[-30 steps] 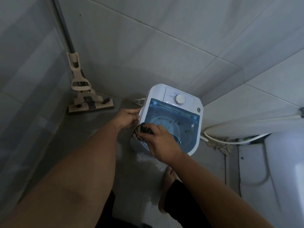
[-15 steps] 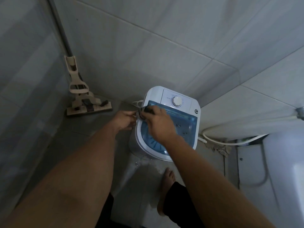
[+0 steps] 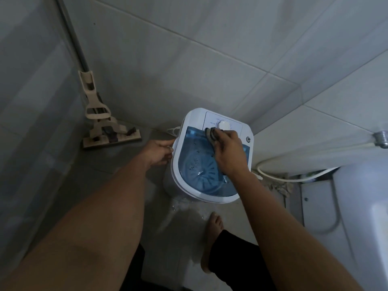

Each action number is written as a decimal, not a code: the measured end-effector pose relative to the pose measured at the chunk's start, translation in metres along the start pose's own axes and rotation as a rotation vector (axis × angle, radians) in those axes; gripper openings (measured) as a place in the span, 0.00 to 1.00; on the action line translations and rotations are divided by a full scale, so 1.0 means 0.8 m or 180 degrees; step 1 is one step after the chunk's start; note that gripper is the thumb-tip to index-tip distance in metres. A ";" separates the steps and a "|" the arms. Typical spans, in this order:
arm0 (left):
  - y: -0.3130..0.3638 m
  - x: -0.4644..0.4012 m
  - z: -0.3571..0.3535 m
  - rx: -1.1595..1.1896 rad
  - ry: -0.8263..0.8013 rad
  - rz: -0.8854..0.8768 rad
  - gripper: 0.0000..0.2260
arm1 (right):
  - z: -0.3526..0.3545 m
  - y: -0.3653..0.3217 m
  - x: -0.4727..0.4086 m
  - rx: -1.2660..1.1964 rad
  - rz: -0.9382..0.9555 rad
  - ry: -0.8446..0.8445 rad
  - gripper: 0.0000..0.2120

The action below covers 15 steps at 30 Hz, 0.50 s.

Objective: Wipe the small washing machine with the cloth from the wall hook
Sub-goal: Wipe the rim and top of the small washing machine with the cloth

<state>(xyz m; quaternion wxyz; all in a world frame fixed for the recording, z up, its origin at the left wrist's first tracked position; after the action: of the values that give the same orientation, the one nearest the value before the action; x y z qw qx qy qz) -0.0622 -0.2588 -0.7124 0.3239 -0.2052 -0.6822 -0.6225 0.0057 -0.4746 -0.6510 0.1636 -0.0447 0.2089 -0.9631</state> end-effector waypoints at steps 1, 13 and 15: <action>-0.001 -0.001 0.000 -0.0019 0.0003 0.0010 0.18 | -0.010 0.001 -0.003 0.0182 -0.0061 0.0035 0.21; -0.009 -0.016 0.003 0.0004 -0.0008 -0.0013 0.18 | -0.040 -0.026 0.041 0.0477 0.1286 -0.0854 0.23; -0.009 -0.017 0.004 -0.0011 -0.0024 -0.0020 0.17 | -0.021 -0.019 0.012 0.0097 0.1213 -0.1023 0.19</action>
<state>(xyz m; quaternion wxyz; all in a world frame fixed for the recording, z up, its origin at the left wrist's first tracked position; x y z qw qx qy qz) -0.0582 -0.2553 -0.7274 0.3190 -0.2059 -0.6830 -0.6240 -0.0104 -0.4577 -0.6600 0.3740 -0.1546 0.1704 -0.8984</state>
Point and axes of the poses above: each hand's wrist, its own x-axis away from the middle knuckle, its own z-axis out of the back of the hand, y = z × x, the point moved 2 cm from there along -x, towards the middle knuckle, and after that the axes turned 2 degrees about -x, right-handed, at the moved point
